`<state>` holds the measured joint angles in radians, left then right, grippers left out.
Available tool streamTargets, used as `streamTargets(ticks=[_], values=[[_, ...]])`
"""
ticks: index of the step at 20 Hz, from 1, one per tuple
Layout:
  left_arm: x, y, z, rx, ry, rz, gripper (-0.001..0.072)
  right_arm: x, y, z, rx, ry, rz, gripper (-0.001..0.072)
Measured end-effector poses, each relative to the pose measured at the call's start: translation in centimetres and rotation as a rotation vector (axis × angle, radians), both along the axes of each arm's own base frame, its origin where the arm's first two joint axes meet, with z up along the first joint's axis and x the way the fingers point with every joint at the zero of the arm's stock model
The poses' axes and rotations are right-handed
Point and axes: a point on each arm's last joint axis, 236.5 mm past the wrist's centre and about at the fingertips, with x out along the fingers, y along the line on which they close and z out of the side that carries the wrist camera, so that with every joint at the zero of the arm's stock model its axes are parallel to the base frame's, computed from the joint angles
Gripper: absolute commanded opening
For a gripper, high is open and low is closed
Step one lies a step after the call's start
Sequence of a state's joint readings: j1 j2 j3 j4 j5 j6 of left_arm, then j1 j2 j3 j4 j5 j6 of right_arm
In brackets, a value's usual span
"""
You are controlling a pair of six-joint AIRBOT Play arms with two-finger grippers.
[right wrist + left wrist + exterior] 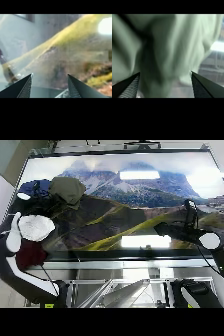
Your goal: Fold the shirts.
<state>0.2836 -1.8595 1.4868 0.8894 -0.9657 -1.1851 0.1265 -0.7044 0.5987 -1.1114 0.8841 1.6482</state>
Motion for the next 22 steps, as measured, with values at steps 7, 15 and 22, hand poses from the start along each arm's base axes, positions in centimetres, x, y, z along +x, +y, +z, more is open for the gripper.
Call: streamTargets(ticks=[7, 15, 22], values=[[2.7, -2.5, 0.3, -0.034, 0.010, -0.121, 0.0004, 0.5, -0.2, 0.3, -0.002, -0.022, -0.010, 0.0484], [-0.9, -15.5, 18.1, -0.260, -0.169, -0.424, 0.0006, 0.3, -0.5, 0.0, -0.026, -0.018, -0.002, 0.0484], [-15.2, -32.0, 25.8, -0.388, -0.140, -0.872, 0.0374, -1.5, -0.5, -0.5, -0.044, 0.036, 0.036, 0.0485]])
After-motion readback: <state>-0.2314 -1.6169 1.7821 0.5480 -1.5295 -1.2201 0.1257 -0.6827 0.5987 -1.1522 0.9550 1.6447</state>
